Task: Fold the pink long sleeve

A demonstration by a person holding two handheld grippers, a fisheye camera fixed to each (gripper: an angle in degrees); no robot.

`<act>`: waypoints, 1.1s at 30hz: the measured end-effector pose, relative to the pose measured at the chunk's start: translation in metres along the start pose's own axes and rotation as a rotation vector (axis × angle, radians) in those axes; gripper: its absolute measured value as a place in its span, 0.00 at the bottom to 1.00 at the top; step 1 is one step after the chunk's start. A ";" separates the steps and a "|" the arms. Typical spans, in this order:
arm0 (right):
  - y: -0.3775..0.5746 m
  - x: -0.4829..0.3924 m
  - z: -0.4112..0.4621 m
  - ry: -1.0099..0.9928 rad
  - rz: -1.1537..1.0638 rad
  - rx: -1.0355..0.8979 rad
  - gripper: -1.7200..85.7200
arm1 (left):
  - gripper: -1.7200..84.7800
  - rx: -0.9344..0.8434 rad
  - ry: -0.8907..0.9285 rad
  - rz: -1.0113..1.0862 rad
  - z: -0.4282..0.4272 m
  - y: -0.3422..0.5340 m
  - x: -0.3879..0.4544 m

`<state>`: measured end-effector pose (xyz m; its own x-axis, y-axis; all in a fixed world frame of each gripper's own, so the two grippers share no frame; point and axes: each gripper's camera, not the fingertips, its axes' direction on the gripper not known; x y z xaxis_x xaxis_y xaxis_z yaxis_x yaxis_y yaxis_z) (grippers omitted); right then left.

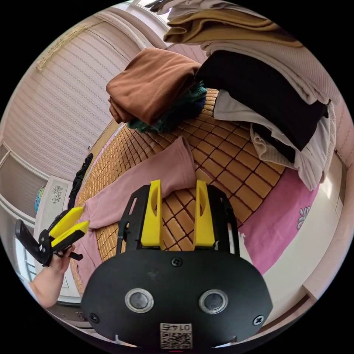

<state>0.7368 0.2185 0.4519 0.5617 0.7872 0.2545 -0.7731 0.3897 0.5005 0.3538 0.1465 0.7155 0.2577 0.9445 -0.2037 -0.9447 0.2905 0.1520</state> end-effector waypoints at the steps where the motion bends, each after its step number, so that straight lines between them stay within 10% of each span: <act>1: -0.003 0.004 0.001 -0.018 0.006 -0.023 0.14 | 0.14 -0.014 0.011 0.002 0.013 -0.012 0.001; 15: -0.018 0.038 -0.001 -0.177 0.068 -0.022 0.09 | 0.14 -0.274 0.002 -0.068 0.157 -0.111 -0.022; 33: -0.003 -0.001 -0.016 -0.379 -0.225 0.039 0.05 | 0.02 -0.096 0.098 -0.261 0.043 -0.051 -0.083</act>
<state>0.7339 0.2241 0.4364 0.7886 0.4510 0.4180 -0.6118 0.5073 0.6069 0.3896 0.0602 0.7659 0.4779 0.8191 -0.3173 -0.8653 0.5012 -0.0095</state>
